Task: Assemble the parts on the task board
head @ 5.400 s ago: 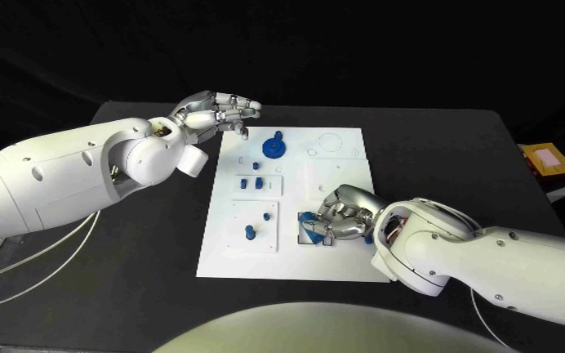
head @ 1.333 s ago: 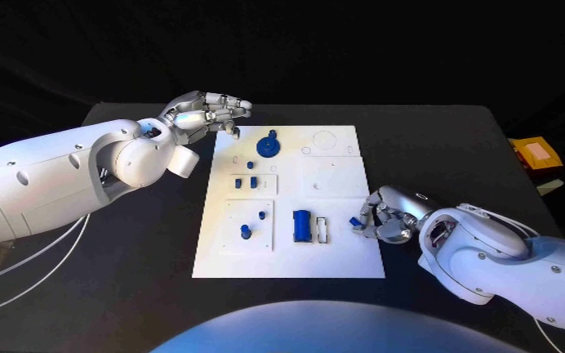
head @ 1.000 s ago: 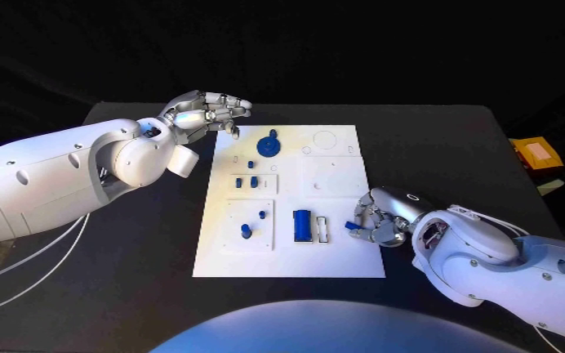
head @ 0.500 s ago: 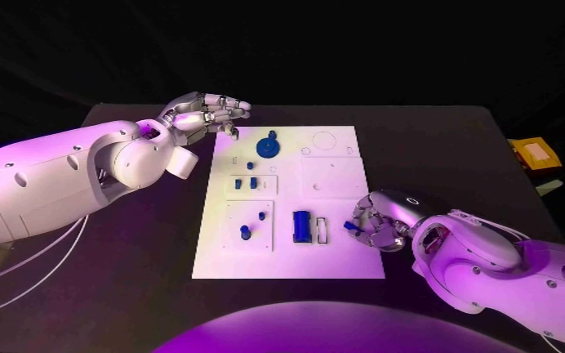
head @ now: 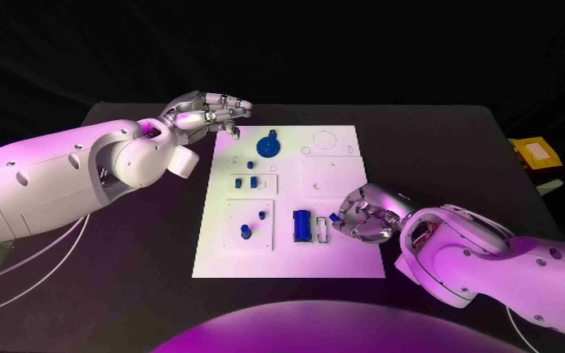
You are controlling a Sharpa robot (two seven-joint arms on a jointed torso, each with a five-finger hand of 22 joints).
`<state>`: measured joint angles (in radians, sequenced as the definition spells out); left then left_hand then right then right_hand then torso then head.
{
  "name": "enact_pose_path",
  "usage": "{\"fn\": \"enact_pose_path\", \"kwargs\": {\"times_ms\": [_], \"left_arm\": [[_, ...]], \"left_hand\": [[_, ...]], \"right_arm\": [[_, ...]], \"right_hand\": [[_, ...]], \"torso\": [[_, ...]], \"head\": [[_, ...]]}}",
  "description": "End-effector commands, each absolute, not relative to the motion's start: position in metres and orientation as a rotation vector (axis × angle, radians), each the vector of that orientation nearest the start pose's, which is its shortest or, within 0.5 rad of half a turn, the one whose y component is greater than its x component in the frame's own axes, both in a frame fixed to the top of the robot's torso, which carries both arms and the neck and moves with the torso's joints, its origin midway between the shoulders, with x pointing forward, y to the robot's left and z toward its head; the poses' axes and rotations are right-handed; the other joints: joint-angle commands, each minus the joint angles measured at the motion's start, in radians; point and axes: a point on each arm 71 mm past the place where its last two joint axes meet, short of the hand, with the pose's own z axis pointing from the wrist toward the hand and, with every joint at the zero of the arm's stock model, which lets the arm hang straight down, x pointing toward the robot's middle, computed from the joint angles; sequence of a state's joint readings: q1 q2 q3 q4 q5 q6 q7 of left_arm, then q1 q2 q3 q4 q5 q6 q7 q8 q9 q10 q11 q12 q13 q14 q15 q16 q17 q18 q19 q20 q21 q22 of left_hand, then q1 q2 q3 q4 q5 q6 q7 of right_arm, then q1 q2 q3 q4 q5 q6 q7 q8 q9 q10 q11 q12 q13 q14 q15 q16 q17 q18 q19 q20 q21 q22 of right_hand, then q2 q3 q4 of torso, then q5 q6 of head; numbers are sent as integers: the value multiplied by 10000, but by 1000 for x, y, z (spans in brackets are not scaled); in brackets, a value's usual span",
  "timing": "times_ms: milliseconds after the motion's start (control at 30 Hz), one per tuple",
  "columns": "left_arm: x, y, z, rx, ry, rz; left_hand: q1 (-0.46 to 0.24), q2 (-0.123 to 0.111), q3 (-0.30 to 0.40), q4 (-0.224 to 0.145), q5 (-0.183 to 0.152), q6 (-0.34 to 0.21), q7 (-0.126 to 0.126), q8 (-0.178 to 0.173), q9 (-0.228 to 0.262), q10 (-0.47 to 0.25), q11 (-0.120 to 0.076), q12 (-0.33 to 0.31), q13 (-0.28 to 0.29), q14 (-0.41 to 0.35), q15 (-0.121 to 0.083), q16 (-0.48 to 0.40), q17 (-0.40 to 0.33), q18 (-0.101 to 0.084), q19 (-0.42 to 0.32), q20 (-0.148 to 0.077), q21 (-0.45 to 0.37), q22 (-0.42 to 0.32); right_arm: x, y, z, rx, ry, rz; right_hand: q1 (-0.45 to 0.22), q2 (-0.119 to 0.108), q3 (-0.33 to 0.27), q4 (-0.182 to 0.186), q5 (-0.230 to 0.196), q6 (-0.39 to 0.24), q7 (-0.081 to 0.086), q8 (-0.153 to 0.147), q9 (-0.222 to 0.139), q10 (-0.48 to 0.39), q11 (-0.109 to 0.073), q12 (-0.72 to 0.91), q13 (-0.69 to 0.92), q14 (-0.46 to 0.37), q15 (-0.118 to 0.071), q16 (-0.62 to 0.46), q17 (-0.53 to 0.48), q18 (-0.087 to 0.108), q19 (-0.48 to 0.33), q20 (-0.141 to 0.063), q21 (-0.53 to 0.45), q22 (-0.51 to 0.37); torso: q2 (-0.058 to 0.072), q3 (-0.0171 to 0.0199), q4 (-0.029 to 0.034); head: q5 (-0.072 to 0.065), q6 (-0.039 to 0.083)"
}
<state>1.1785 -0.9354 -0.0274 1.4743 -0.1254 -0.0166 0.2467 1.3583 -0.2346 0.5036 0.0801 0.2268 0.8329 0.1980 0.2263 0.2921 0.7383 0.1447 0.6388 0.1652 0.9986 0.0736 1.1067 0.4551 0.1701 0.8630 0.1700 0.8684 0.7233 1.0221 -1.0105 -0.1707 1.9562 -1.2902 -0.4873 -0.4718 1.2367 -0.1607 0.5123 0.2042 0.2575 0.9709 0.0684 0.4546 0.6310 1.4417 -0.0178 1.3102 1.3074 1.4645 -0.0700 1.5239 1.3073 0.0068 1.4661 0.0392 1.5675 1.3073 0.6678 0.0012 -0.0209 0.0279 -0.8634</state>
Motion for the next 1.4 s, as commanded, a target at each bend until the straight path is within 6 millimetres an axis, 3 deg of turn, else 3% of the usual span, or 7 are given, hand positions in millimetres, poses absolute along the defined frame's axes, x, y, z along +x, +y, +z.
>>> {"fn": "enact_pose_path", "kwargs": {"times_ms": [33, 233, 333, 667, 767, 800, 1400], "left_arm": [[485, 251, -192, -10250, 16728, -15827], [485, 251, -192, -10252, 16742, -15830], [485, 251, -192, -10252, 16748, -15832], [485, 250, -192, -10248, 16785, -15851], [485, 250, -192, -10249, 16796, -15852], [485, 250, -192, -10250, 16798, -15851], [484, 251, -192, -10273, 16833, -15818]], "left_hand": [[-10, 117, -30, 18, 9, -31, 13, 43, 4, -57, 11, 60, -12, -42, 11, 32, -9, 127, -35, 34, -66, -11], [-10, 118, -30, 18, 9, -31, 13, 43, 4, -55, 11, 63, -12, -41, 11, 34, -9, 128, -34, 34, -66, -11], [-10, 118, -30, 18, 9, -31, 13, 43, 4, -55, 11, 63, -12, -41, 11, 34, -9, 128, -34, 34, -66, -11], [-12, 115, -34, 22, 7, -29, 14, 46, 4, -48, 10, 77, -13, -41, 11, 44, -10, 128, -33, 35, -68, -10], [-12, 115, -34, 22, 7, -29, 14, 46, 4, -48, 10, 77, -13, -41, 11, 44, -10, 128, -33, 35, -68, -10], [-12, 115, -34, 22, 7, -29, 14, 46, 4, -48, 10, 77, -13, -41, 11, 44, -10, 128, -33, 35, -68, -10], [-19, 112, -41, 28, 5, -28, 16, 48, 4, -50, 11, 87, -17, -44, 13, 52, -12, 127, -33, 36, -71, -10]], "right_arm": [[342, -178, -267, 3730, 20624, 6899], [343, -170, -272, 3713, 21186, 6952], [343, -168, -275, 3629, 21402, 6837], [347, -164, -280, 3488, 21485, 6502], [350, -164, -281, 3493, 21418, 6443], [350, -163, -281, 3481, 21403, 6439], [351, -156, -283, 3054, 21480, 6566]], "right_hand": [[-147, 12, 746, -734, -38, 18, -88, 30, 275, 60, 29, 43, 639, 860, -69, 30, 1581, -68, 1047, -63, 33, 2635], [-533, -46, 666, -593, -94, 57, -83, 17, 280, 69, 35, 67, 666, 862, -64, 36, 1596, -68, 1047, -60, 33, 2635], [-801, -101, 512, -500, 204, 107, -90, 19, 291, 77, 29, 75, 676, 864, -69, 40, 1606, -68, 1047, -64, 33, 2635], [-1196, -139, 231, -301, 4, 194, -101, 8, 294, 97, 22, 98, 704, 867, -74, 45, 1618, -68, 1047, -68, 33, 2635], [-1514, -253, -18, -95, -156, 235, -88, -1, 291, 100, 35, 98, 710, 866, -64, 43, 1615, -68, 1047, -63, 33, 2635], [-1591, -298, -137, -42, -35, 251, -93, 0, 295, 102, 32, 101, 715, 864, -66, 38, 1604, -68, 1047, -64, 33, 2635], [-1824, -352, -538, 214, -143, 282, -88, -13, 301, 99, 38, 93, 720, 859, -64, 27, 1582, -65, 1043, -62, 22, 2632]], "torso": [[2, -4, 3], [7, 7, -12], [6, 5, -8], [1, 9, -8], [8, 11, -10], [12, 12, -8], [3, 9, -9]], "head": [[8, -6], [35, -6], [32, -18], [33, -16], [31, -13], [38, -13], [51, -50]]}}
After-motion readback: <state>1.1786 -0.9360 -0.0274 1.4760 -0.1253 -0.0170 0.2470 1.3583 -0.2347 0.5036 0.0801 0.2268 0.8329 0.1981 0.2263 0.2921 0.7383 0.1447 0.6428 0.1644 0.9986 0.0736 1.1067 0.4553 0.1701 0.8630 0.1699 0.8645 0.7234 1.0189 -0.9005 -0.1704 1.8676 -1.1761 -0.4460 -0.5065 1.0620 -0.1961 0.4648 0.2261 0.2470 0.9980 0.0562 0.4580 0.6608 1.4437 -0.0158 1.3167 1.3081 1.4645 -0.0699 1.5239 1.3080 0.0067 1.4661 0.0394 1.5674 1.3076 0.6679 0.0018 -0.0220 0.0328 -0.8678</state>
